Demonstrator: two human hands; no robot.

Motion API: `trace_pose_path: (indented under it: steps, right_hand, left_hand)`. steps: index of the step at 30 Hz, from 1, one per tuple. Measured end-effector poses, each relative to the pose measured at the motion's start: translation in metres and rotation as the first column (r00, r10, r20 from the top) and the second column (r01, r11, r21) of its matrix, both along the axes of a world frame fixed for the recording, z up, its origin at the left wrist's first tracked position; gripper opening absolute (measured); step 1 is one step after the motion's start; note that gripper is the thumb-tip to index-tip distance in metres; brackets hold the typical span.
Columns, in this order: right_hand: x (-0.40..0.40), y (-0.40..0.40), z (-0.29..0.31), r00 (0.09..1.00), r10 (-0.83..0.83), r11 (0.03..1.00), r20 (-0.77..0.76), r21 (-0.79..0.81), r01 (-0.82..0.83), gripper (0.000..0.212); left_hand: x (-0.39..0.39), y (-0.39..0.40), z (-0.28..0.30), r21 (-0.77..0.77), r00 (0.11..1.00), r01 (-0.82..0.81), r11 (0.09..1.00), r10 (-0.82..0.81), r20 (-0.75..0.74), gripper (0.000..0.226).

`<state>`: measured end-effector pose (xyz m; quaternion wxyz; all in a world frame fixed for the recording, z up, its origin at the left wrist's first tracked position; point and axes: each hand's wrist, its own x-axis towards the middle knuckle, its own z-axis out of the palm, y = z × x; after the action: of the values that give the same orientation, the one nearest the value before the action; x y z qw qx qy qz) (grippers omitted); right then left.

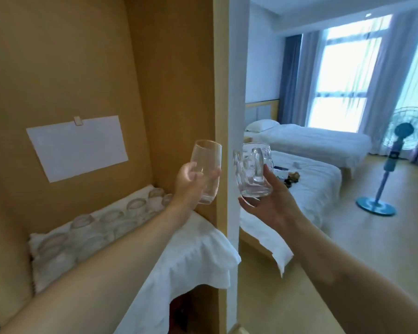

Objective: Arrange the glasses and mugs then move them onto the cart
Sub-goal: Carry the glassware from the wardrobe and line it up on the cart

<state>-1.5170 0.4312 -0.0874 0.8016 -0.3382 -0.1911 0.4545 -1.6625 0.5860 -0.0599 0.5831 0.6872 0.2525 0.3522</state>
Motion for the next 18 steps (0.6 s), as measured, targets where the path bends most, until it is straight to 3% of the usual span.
trace_pose_path:
  steps: [5,8,11,14,18]
  right_hand:
    - [0.029,-0.061,-0.015,0.997,-0.075,0.997,-0.004,0.01,0.075,0.082]
    - [0.054,-0.095,-0.018,0.987,-0.159,0.987,0.024,0.005,0.159,0.069]
    - [0.08,-0.129,-0.022,0.964,-0.266,0.964,-0.023,-0.03,0.265,0.044]
    - [0.111,-0.167,-0.023,0.948,-0.312,0.95,-0.059,-0.03,0.311,0.026]
    - [0.162,-0.227,-0.03,0.938,-0.341,0.94,-0.061,0.006,0.342,0.052]
  left_hand:
    - [0.047,-0.046,-0.005,0.032,0.988,0.148,0.988,-0.147,-0.039,0.1]
    - [0.084,-0.073,-0.004,0.079,0.982,0.182,0.98,-0.177,-0.062,0.097]
    - [0.121,-0.1,-0.006,0.098,0.975,0.215,0.972,-0.208,-0.077,0.081]
    - [0.166,-0.131,-0.009,0.086,0.966,0.249,0.965,-0.24,-0.099,0.081]
    - [0.237,-0.182,-0.014,0.042,0.95,0.297,0.954,-0.291,-0.113,0.081]
